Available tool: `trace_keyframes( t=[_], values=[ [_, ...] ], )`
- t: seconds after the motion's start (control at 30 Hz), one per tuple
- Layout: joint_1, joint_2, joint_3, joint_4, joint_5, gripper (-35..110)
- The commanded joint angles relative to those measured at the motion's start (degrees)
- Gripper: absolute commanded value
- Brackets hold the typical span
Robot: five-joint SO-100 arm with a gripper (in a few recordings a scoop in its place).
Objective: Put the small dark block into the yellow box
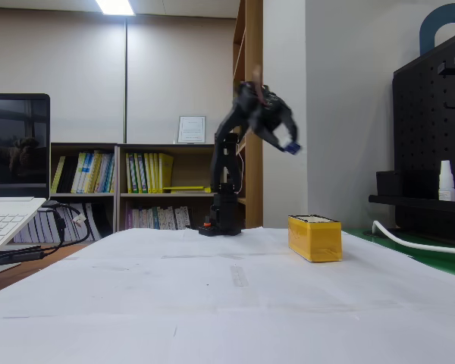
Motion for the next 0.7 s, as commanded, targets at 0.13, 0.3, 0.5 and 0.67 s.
trace_keyframes(
  t=[0.13, 0.3, 0.5, 0.67],
  values=[
    [-8.53, -7.21, -10.55, -0.35, -11.78, 0],
    [-9.32, -6.94, -15.73, -2.99, -15.29, 0],
    [-9.23, -5.36, -19.6, -8.44, -19.42, 0],
    [-8.53, -1.23, -21.18, -13.54, -21.97, 0]
  ],
)
